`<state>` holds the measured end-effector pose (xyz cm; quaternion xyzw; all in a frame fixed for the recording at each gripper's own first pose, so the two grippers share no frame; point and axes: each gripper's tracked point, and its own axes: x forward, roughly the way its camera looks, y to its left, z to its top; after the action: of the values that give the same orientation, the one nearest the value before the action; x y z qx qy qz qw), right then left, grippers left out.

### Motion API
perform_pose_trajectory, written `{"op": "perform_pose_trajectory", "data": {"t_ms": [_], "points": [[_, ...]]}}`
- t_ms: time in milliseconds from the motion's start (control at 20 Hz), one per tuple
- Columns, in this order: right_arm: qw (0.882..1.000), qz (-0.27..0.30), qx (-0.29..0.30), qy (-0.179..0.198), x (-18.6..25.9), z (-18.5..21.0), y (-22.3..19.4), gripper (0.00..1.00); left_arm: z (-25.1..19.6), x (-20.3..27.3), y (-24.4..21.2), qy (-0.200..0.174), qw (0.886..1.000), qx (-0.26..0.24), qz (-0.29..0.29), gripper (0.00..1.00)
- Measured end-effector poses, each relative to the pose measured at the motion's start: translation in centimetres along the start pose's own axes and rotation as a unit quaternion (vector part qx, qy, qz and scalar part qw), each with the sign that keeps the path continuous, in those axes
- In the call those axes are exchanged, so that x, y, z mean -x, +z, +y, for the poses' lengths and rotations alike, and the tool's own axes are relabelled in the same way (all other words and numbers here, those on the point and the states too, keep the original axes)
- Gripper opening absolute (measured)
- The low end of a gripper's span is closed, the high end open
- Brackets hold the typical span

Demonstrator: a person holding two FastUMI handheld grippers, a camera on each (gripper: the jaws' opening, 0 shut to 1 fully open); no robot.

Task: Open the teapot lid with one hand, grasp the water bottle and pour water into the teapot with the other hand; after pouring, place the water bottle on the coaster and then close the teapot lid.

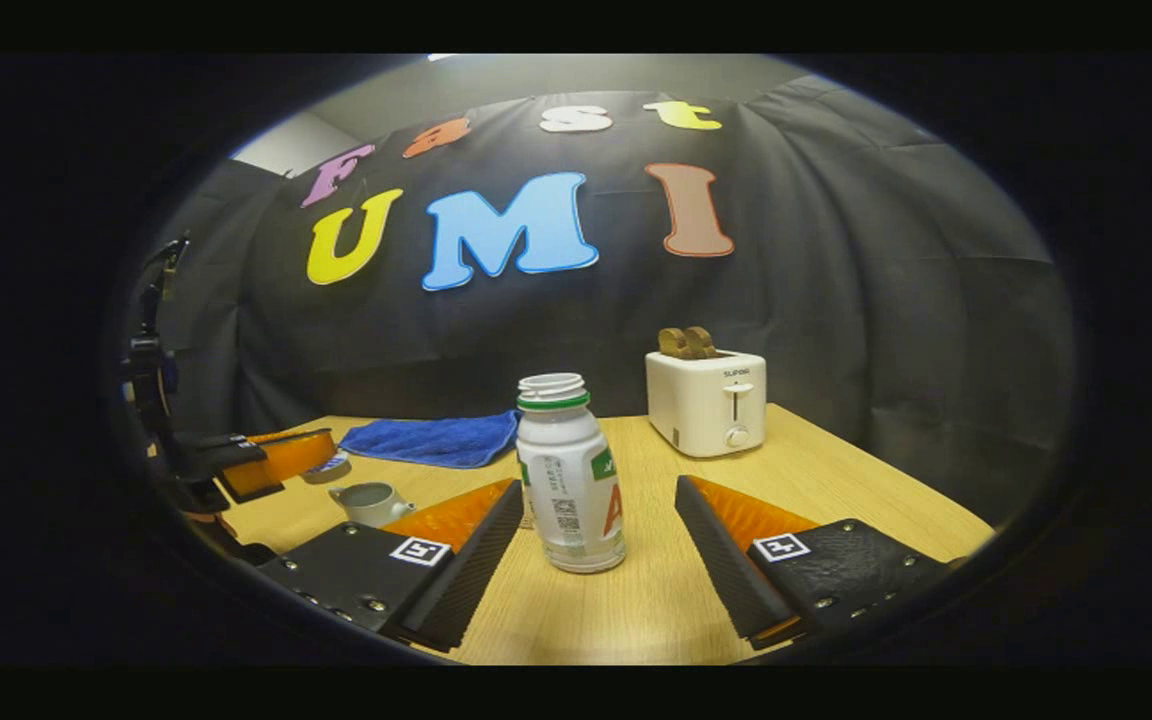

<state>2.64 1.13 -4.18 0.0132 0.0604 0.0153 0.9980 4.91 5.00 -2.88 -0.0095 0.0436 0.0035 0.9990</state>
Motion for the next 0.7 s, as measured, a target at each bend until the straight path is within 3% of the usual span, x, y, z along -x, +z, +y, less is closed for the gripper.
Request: {"op": "perform_pose_trajectory", "data": {"t_ms": [150,200,700], "points": [[1.0,0.006,0.005,0.003,-0.4,0.5,-0.4,0.95,1.9,1.2,0.2,0.008,1.0,0.005,-0.003,0.07],[1.0,0.008,0.007,0.003,-0.5,0.7,-0.5,0.95,2.6,1.5,0.1,0.012,1.0,0.004,-0.002,0.11],[0.999,0.036,0.034,-0.002,-2.5,1.3,-2.3,0.94,8.7,5.1,-1.7,0.049,0.999,0.007,0.007,0.11]]}}
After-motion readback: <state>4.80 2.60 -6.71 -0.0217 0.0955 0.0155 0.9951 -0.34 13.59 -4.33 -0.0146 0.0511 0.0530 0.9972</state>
